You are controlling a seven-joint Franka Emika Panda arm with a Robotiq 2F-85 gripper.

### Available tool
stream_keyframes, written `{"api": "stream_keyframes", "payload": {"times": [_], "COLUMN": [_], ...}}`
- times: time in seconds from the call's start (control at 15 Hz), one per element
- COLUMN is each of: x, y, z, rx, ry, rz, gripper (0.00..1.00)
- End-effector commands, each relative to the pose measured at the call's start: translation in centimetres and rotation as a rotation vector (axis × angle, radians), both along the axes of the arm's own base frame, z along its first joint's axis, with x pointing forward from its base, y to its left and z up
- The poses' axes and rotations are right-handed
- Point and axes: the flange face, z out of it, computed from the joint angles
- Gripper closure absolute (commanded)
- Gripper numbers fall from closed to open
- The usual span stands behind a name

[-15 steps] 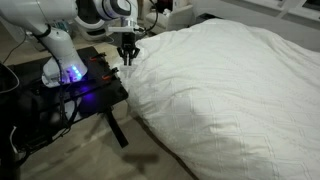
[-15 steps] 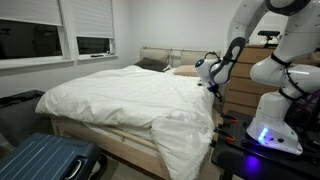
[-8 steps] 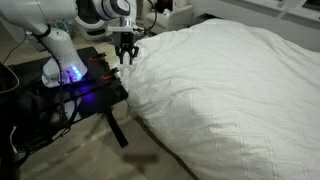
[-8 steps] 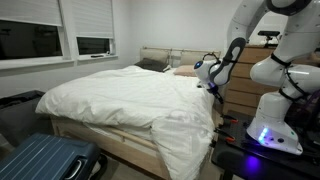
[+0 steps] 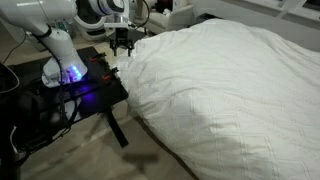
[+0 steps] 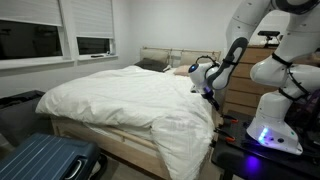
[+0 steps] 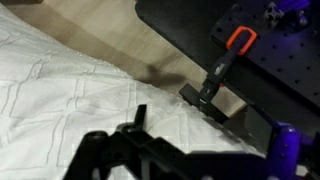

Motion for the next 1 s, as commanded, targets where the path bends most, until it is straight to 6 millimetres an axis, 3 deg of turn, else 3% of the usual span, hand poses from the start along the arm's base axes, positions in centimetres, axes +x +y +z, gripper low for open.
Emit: {"api": "stream_keyframes", "payload": {"times": [0.0,0.53,0.93], "x": [1.6,5.0,6.8], "y": [3.3,9.7,12.2], "z": [0.6,1.0,0.4], "rx": [0.028,0.087,0.166], "ry": [-0.065,-0.255,-0.426], "rz": [-0.076,-0.222,-0.244], "gripper": [0.0,0.0,0.0]}}
